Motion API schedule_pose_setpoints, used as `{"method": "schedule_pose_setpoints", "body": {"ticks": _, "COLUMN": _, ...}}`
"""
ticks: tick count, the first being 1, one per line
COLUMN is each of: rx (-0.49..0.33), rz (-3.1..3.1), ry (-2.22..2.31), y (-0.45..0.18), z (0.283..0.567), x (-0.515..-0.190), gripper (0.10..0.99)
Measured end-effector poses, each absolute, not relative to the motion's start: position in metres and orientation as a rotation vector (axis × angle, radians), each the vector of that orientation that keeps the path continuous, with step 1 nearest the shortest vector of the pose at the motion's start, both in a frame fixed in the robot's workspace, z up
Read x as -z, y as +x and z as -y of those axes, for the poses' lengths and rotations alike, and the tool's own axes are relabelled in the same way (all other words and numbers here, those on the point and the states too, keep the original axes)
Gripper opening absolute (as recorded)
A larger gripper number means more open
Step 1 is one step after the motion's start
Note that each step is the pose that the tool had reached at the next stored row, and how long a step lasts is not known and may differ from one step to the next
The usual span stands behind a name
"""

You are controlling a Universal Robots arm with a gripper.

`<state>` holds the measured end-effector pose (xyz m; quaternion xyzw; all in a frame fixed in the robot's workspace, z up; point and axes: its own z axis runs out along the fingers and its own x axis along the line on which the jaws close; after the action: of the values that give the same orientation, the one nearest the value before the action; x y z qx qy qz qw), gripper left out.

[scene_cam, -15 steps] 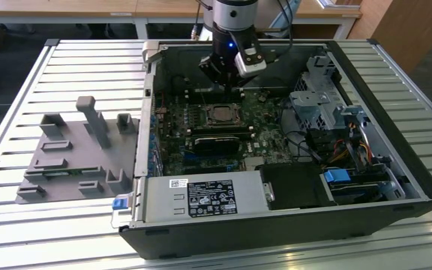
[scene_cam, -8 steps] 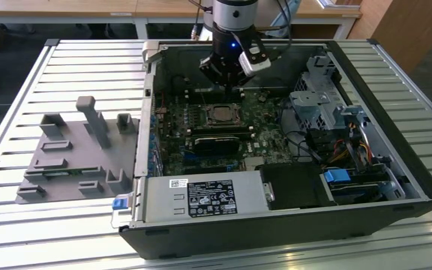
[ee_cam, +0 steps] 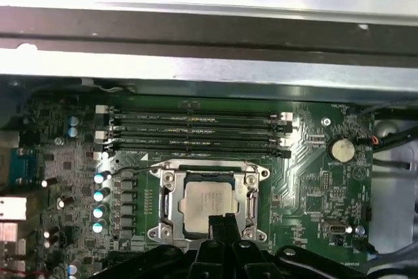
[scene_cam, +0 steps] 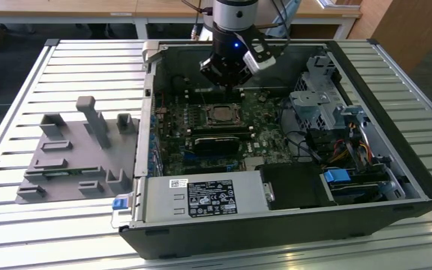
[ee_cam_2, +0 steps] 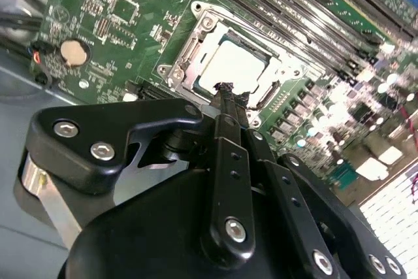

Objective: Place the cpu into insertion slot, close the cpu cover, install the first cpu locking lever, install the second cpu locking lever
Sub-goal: 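Install the first cpu locking lever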

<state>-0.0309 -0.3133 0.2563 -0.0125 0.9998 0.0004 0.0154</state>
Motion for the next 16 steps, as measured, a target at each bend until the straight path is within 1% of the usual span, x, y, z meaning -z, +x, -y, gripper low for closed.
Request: {"method": "schedule_pose_setpoints", "body": {"ticks": 16, "rx": -0.003, "rz": -3.108, "ry": -0.129, "y": -0.0314, "z": 0.3133, "x": -0.2563, "gripper": 0.118}}
